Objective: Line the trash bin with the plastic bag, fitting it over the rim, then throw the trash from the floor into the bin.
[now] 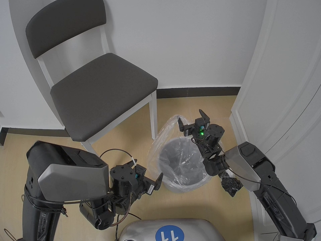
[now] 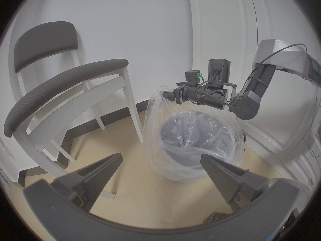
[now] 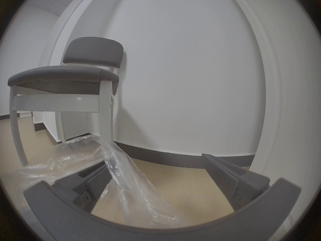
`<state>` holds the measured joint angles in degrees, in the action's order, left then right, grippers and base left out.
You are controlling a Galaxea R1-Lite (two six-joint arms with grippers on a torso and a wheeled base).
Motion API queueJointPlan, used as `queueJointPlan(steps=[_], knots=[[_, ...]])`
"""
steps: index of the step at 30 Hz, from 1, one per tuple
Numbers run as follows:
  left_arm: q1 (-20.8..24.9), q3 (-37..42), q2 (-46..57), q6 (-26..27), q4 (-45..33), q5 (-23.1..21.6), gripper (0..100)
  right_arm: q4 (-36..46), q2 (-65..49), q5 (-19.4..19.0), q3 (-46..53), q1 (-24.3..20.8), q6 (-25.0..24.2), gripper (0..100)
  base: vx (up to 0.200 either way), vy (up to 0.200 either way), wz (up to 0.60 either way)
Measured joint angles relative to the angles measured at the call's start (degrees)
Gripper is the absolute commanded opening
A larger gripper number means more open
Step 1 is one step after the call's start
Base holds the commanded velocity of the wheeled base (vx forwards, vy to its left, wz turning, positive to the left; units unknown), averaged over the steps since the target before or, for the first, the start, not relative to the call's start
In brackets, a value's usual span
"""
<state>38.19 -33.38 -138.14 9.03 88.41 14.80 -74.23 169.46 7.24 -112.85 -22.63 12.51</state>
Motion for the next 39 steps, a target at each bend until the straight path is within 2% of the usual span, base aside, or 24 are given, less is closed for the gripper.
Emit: queueJointPlan(steps=[6, 12, 17, 20, 26, 29, 35, 39], knots=[[-0.2, -1.0, -0.8, 0.0, 0.0, 0.1, 100, -1.7, -4.3, -0.5, 11.4, -0.4, -1.6, 100, 0.000, 0.000, 0.00], [-0.2, -3.2, -2.1, -0.3, -0.1, 1.5, 100, -2.6, -11.3, -1.8, 27.8, -1.0, -5.8, 100, 0.000, 0.000, 0.00], [-0.2, -9.1, -4.6, -1.6, -0.2, 7.7, 100, -1.3, -19.2, -3.1, 41.8, -1.3, -9.8, 100, 0.000, 0.000, 0.00], [-0.2, -14.7, -6.6, -2.3, -0.2, 12.0, 100, 2.7, -24.4, -3.7, 47.6, -0.7, -11.5, 100, 0.000, 0.000, 0.00], [-1.1, -22.2, -10.9, -3.1, -0.3, 16.2, 100, 14.1, -33.3, -4.5, 52.3, 2.5, -13.5, 100, 0.000, 0.000, 0.00], [-2.5, -24.2, -13.1, -3.5, -0.4, 16.7, 100, 15.5, -36.0, -4.8, 53.2, 4.4, -13.9, 100, 0.000, 0.000, 0.00], [-4.3, -26.5, -16.0, -3.5, -0.5, 16.7, 100, 16.2, -38.3, -5.1, 54.0, 5.4, -13.6, 100, 0.000, 0.000, 0.00], [-5.6, -29.0, -17.6, -3.5, -0.5, 16.8, 100, 17.3, -39.5, -7.1, 55.9, 5.4, -12.9, 100, 0.000, 0.000, 0.00]])
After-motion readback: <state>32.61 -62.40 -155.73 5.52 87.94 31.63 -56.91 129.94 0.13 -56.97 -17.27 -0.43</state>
